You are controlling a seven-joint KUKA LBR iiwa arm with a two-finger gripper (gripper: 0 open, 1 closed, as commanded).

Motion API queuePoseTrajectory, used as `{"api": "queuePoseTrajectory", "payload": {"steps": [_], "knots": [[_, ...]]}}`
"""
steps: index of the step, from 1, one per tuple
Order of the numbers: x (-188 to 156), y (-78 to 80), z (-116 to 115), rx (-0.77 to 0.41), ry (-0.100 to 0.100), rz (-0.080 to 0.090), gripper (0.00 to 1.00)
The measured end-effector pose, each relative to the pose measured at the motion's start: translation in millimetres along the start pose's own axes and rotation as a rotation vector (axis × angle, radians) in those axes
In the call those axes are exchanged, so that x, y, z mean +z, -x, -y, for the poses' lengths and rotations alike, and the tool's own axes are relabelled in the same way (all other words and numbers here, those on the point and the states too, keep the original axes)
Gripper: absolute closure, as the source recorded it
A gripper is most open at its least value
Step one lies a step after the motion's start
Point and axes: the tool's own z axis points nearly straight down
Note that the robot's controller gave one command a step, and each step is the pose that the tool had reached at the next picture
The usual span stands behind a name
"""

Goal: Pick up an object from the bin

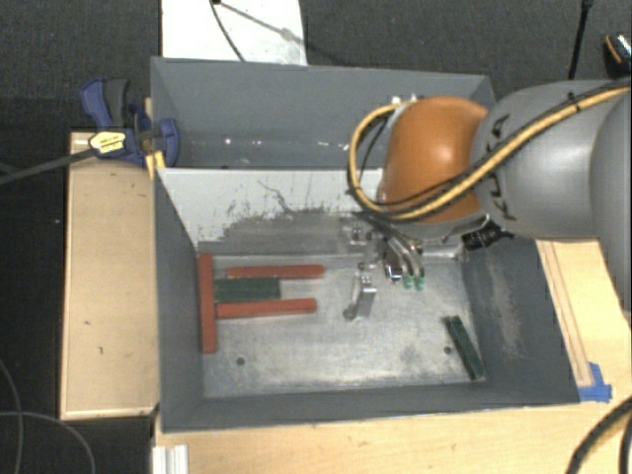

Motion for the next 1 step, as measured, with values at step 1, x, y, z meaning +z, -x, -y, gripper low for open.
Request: {"api": "queuePoseTrajectory", "payload": {"steps": [1], "knots": [[76.9, -1.1, -38.9, 0.14, -0.001, -0.007, 0.0]]}}
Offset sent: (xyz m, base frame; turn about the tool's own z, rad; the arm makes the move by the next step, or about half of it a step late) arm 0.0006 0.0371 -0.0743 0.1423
